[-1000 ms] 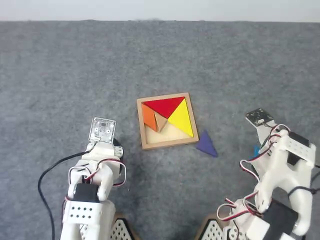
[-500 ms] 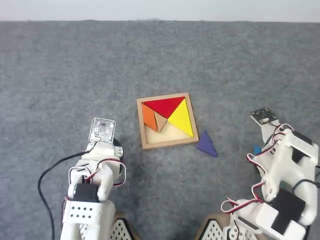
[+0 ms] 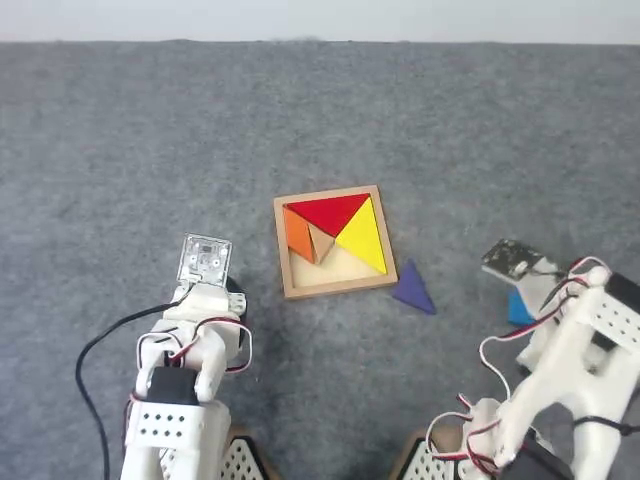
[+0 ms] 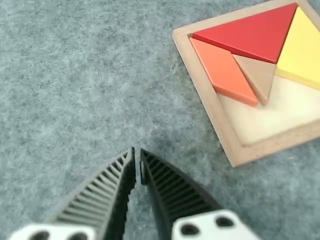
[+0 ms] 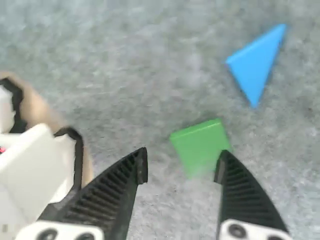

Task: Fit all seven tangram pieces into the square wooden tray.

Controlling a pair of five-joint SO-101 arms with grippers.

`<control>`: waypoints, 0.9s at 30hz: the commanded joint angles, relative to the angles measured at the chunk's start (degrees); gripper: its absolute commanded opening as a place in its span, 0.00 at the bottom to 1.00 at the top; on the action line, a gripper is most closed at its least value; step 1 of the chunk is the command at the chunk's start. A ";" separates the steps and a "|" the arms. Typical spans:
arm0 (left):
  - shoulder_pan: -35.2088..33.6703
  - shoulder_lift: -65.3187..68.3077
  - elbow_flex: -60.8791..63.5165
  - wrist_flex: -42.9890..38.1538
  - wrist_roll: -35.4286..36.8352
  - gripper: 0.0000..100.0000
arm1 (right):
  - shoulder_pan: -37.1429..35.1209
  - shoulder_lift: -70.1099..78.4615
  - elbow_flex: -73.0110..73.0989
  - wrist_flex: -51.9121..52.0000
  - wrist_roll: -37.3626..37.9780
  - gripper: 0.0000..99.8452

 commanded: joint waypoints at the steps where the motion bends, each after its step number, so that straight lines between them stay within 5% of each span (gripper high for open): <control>1: -0.18 -0.70 -0.48 0.09 0.35 0.02 | 0.04 -1.01 2.81 -1.89 4.22 0.32; 10: -0.26 -0.70 -0.48 0.09 0.35 0.02 | 0.40 9.19 4.13 -9.63 4.57 0.30; 16: -0.26 -0.70 -0.48 0.09 0.35 0.02 | 8.84 10.15 3.08 -10.33 16.97 0.30; 27: -0.26 -0.70 -0.48 0.09 0.35 0.02 | 12.53 10.68 3.60 -14.11 20.66 0.30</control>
